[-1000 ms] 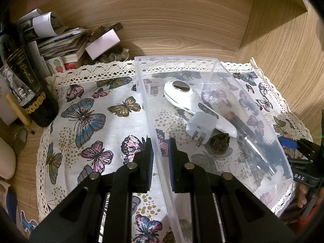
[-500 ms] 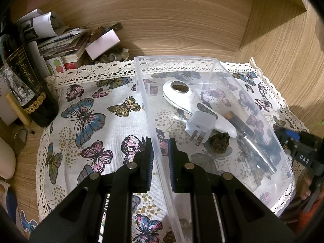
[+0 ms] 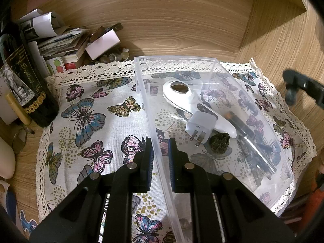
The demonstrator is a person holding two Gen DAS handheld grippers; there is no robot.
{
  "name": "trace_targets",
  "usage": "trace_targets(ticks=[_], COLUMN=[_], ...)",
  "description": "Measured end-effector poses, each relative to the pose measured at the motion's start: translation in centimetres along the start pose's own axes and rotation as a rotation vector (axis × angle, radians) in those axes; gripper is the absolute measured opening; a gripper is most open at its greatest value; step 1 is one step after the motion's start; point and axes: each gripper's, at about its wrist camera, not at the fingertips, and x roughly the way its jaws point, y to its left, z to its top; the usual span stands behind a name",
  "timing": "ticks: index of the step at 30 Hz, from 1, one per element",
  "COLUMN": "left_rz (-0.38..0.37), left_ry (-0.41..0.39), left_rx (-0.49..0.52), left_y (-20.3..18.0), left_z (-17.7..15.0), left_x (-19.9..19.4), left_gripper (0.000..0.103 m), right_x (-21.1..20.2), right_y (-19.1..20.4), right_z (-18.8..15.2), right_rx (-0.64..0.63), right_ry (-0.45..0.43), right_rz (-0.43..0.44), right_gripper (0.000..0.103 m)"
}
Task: Organize rigid objects
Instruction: 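Grasp the small black clip with the right tool, then carry the black clip into the box and open the right tool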
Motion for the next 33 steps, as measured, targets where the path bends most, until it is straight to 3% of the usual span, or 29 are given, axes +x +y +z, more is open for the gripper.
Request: trace_targets(ticks=[5,15,22,25,33], left_rz=[-0.001,-0.003,-0.010,-0.010,-0.010], left_ry=[0.001,-0.002,-0.001,-0.001,-0.003], left_rx=[-0.001,0.000,-0.006,-0.003,-0.005], left_y=[0.0,-0.1,0.0,0.0,0.0], left_z=[0.0,0.0,-0.1,0.0,-0.1], left_x=[0.0,0.0,0.1,0.1,0.1], left_gripper=[0.012,0.012,0.012,0.012,0.012], right_x=[1.1,4.4,5.4,5.0,2.0], right_y=[3.1,7.7,8.7,8.5,4.8], right_z=[1.2,-1.5,-2.4,-2.1,-0.8], right_rx=[-0.079,-0.249,-0.279,-0.265,-0.153], right_ry=[0.007,0.156,0.256,0.233,0.131], right_rz=[0.073,0.137,0.186,0.174,0.086], right_gripper=[0.027,0.027,0.029,0.040,0.041])
